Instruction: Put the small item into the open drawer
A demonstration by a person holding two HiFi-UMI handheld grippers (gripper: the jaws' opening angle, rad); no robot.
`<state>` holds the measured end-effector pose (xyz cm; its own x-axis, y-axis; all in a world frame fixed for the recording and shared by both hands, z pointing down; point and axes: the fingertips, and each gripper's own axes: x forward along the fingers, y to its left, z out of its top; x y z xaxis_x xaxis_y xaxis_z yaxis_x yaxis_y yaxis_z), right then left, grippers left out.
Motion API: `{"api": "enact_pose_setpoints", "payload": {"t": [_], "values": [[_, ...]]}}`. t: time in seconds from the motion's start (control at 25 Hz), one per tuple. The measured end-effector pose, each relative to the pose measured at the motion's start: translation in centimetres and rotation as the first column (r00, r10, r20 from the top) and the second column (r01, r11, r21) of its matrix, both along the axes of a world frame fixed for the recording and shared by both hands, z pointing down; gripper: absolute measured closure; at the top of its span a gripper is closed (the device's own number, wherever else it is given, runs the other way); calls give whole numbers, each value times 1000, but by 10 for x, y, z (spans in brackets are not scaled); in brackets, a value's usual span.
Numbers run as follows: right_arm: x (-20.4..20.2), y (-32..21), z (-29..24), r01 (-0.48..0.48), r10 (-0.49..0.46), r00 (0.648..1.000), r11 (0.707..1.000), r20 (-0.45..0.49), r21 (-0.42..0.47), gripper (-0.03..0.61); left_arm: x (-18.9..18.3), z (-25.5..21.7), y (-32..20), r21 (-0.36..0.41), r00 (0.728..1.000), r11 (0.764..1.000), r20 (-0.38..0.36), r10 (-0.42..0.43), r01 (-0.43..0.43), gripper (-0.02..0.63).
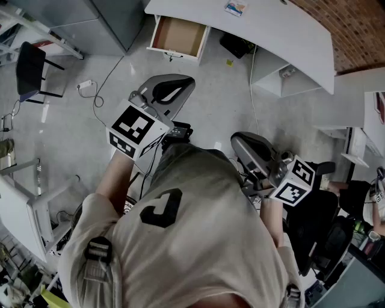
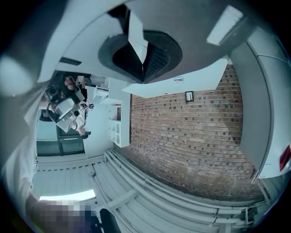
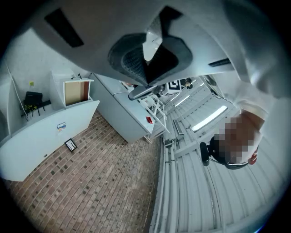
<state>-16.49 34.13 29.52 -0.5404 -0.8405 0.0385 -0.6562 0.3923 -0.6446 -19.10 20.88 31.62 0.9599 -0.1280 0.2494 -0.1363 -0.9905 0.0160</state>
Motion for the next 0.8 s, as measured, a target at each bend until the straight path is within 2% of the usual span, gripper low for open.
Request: {"api": "enact_pose_setpoints", "payload": {"t": [0.12, 0.28, 0.44, 0.56, 0.68, 0.72, 0.8], "values": [[-10, -8, 2, 20, -20, 1000, 1000, -10, -9, 574, -5, 1, -5, 5, 1000, 1000, 2, 29, -29, 609], [-24, -25, 8, 43, -42, 999, 999, 16, -31, 574, -27, 9, -25, 8, 1000, 1000, 30, 5, -5, 609], [-27, -40, 15, 48, -43, 997, 996, 67, -74, 572, -52, 18, -44, 52, 996, 999, 92, -18, 13, 609], [-33, -47, 20, 72, -62, 993, 992, 96, -101, 572, -66, 17, -50, 69, 991, 998, 134, 8, -17, 609], [-37, -51, 23, 95, -83, 990, 989, 114, -113, 572, -72, 15, -56, 126, 983, 991, 184, 12, -36, 609], [-39, -52, 23, 102, -88, 989, 988, 115, -116, 572, -71, 14, -55, 122, 983, 992, 185, 19, -42, 609], [-42, -53, 26, 109, -95, 989, 986, 113, -123, 572, -63, 16, -43, 62, 986, 995, 157, 63, -74, 609]]}}
